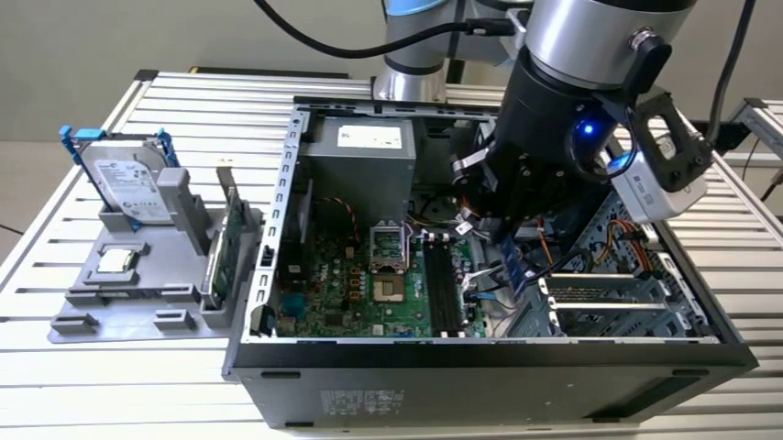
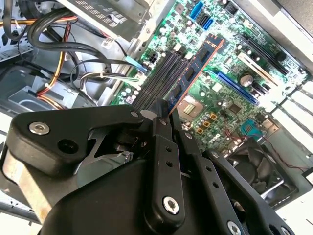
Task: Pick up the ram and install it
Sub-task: 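Insert the ram into the slot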
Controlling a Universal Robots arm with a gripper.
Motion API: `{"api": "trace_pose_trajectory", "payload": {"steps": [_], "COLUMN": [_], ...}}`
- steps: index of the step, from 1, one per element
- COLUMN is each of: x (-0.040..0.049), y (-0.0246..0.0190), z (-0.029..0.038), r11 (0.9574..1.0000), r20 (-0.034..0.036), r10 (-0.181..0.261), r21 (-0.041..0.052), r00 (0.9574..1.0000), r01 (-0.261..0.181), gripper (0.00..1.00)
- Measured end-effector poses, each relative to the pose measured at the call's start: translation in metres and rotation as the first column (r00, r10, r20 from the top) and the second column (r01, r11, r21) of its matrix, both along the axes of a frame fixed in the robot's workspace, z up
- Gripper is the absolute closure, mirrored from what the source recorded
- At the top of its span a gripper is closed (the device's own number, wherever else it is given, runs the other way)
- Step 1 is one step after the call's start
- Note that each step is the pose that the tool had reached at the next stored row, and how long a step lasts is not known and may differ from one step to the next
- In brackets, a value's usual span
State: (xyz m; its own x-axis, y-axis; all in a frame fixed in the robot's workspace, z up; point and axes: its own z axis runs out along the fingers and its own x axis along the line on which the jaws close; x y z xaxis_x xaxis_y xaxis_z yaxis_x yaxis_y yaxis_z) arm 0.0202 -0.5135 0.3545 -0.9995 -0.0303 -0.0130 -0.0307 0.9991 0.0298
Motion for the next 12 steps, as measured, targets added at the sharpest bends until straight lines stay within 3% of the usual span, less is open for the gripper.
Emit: {"api": "trace_pose_trajectory", "payload": {"steps": [12], "x": [0.0002], "y": [0.0005], "z": [-0.0086], "r11": [1.0000], "r20": [0.0000], "r10": [-0.007], "r21": [-0.0001], "r00": [1.0000], "r01": [0.007], "gripper": [1.00]}}
